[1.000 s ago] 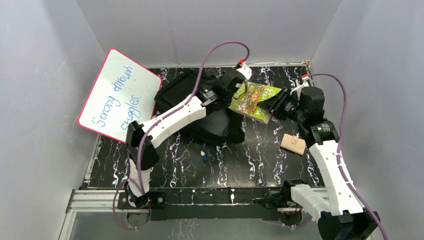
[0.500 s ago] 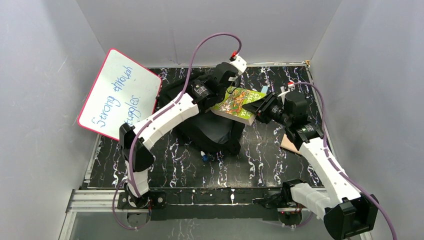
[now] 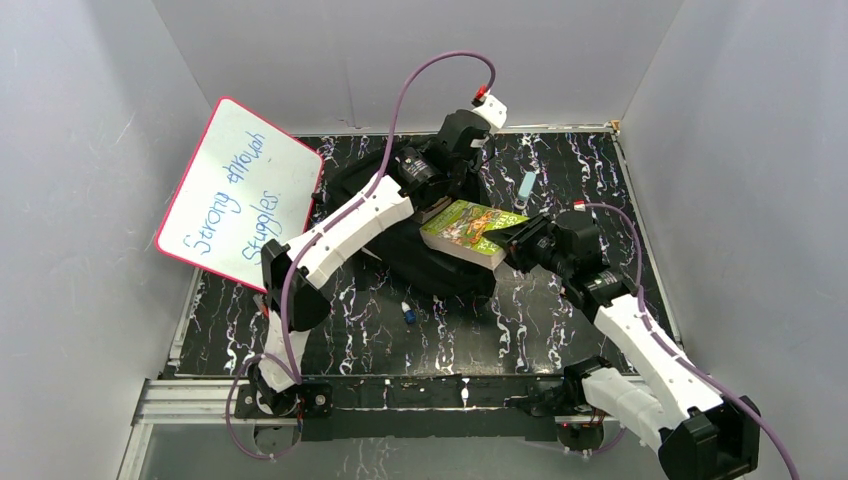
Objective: Pack the student bag
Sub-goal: Place the book in the student bag.
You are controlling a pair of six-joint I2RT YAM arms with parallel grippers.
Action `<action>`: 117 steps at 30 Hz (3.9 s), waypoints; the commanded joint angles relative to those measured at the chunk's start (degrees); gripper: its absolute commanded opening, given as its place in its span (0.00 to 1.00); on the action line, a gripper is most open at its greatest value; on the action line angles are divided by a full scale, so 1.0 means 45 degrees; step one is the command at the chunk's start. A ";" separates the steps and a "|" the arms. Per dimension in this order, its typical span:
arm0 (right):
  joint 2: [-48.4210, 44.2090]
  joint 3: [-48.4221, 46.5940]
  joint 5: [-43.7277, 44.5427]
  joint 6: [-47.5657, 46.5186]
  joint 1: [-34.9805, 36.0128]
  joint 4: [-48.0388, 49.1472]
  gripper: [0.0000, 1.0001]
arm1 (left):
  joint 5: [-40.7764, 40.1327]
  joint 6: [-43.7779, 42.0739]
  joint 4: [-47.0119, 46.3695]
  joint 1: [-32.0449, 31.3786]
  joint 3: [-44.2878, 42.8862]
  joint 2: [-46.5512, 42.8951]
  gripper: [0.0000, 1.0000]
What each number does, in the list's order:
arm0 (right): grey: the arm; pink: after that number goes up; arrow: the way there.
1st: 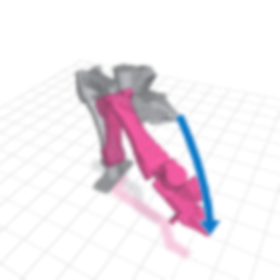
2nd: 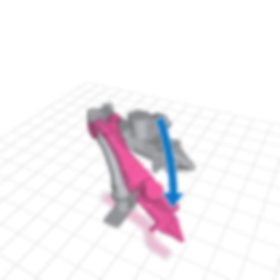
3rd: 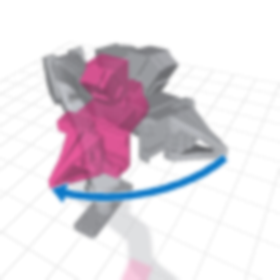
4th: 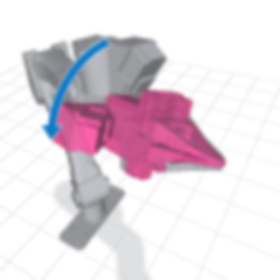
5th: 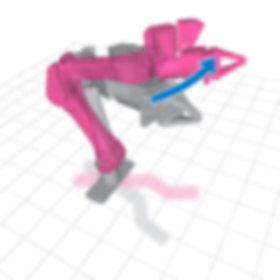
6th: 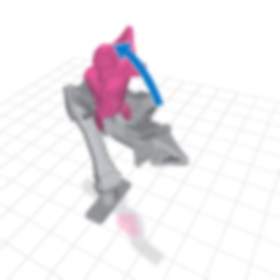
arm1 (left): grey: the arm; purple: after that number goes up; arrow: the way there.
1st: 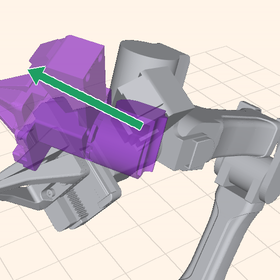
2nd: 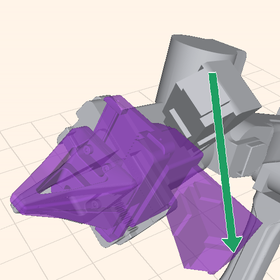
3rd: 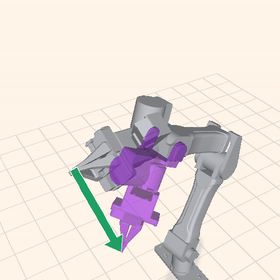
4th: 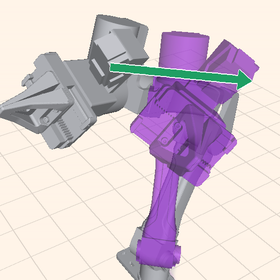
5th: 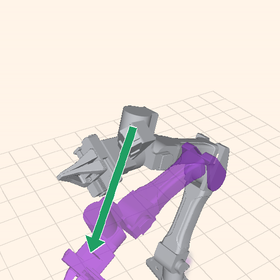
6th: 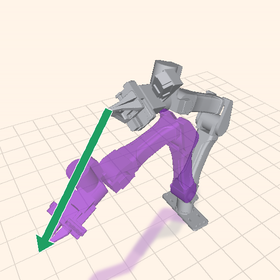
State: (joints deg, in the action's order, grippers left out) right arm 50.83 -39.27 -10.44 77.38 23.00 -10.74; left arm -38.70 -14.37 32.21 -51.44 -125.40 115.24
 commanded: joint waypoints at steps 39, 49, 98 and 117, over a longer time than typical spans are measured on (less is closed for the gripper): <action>0.9624 -0.3467 0.0544 0.3939 0.0985 1.0256 0.00 | 0.0506 0.0149 -0.0242 -0.0412 -0.0003 -0.1430 0.00; 1.2543 -0.5292 0.1281 0.4303 0.1680 1.1624 0.00 | 0.0406 0.0123 0.0161 -0.0580 -0.0084 -0.1580 0.00; 0.4262 -0.4460 0.5314 -0.8483 0.2092 -0.1821 0.99 | -0.0480 0.0989 -0.0439 -0.0229 0.2755 -0.2846 0.00; 0.9327 -0.6246 0.1002 -1.3330 -0.0577 0.2575 0.99 | -0.0587 0.0860 -0.0499 -0.0229 0.3020 -0.3070 0.00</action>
State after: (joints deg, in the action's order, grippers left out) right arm 90.83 -65.06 5.15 21.87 24.69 -10.35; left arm -39.62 -10.46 31.31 -52.58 -111.35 106.19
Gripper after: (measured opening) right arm 0.985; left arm 0.022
